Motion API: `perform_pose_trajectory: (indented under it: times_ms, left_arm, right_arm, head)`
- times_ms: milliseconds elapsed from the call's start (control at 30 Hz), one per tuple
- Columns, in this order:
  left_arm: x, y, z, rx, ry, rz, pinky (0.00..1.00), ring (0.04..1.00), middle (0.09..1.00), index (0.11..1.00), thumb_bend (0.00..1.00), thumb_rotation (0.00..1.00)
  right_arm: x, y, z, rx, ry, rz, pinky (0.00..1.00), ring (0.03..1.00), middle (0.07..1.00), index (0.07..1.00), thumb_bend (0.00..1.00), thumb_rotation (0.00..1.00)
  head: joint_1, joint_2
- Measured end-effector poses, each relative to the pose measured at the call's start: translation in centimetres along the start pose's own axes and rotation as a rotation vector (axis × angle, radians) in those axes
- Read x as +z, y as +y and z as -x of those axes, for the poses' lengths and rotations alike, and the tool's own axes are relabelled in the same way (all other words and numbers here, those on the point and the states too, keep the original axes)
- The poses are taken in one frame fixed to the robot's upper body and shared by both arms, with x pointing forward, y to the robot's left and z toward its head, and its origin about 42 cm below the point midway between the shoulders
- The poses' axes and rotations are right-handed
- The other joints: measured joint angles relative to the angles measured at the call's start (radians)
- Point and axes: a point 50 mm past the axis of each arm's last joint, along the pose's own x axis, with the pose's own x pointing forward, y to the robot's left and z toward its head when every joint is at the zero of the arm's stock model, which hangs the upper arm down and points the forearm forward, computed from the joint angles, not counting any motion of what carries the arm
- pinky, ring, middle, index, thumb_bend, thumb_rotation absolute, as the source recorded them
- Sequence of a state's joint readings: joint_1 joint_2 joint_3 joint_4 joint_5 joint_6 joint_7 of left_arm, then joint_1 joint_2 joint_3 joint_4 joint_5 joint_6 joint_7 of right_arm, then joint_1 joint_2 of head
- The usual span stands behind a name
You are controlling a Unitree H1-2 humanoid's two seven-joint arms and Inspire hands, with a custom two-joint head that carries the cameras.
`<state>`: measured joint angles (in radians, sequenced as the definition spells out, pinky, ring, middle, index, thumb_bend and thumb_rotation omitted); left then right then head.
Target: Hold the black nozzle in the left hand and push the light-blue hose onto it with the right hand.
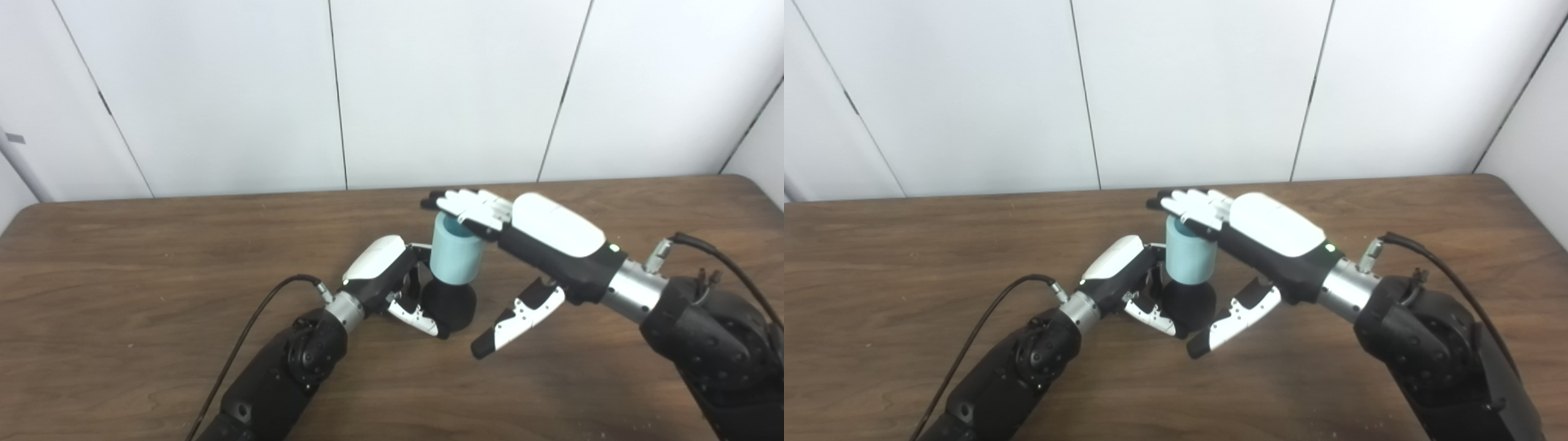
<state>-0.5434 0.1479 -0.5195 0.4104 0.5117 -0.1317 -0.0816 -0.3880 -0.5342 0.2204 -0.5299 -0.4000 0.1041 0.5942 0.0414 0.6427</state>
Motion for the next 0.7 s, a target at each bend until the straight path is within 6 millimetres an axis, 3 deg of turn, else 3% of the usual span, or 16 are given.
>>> perform_pose_trajectory:
  times_ms: [100,233,267,400,533,633,700]
  left_arm:
    - [0.0,0.0,0.0,0.0,0.0,0.0,0.49,0.45,0.473,0.5,0.52,0.0]
    - [0.0,0.0,0.0,0.0,-0.001,0.0,0.62,0.464,0.484,0.493,0.52,0.0]
    - [0.0,0.0,0.0,0.0,-0.001,0.0,0.61,0.466,0.484,0.492,0.52,0.0]
    - [0.0,0.0,0.0,0.0,-0.001,0.001,0.45,0.465,0.484,0.492,0.52,0.0]
    - [0.0,-0.1,0.1,0.0,0.0,0.0,0.48,0.465,0.484,0.492,0.52,0.0]
    - [0.1,-0.1,0.1,0.001,0.001,0.0,0.43,0.458,0.476,0.498,0.52,0.0]
    - [0.1,-0.1,0.1,0.002,0.001,-0.001,0.51,0.458,0.474,0.499,0.52,0.0]
  right_arm:
    - [-0.3,0.1,-0.6,0.026,0.005,0.008,1.0,1.0,1.0,0.963,0.75,0.68]
    - [0.1,-0.2,-1.3,0.052,-0.01,0.035,1.0,1.0,1.0,0.962,0.75,0.68]
    - [0.1,-0.2,-1.4,0.057,-0.012,0.037,1.0,1.0,1.0,0.962,0.75,0.68]
    - [-0.1,-0.3,-1.6,0.064,-0.009,0.036,1.0,1.0,1.0,0.964,0.75,0.68]
    - [-0.4,-0.2,-1.7,0.06,-0.005,0.046,1.0,1.0,1.0,0.964,0.75,0.68]
    - [-0.4,-0.2,-1.7,0.058,-0.001,0.055,1.0,1.0,1.0,0.964,0.74,0.67]
    - [-0.5,-0.2,-1.7,0.055,0.002,0.059,1.0,1.0,1.0,0.965,0.74,0.67]
  head:
    - [0.002,-0.002]
    - [0.006,0.0]
    - [0.008,0.0]
    - [0.008,0.002]
    - [0.011,0.003]
    - [0.011,0.006]
    - [0.009,0.008]
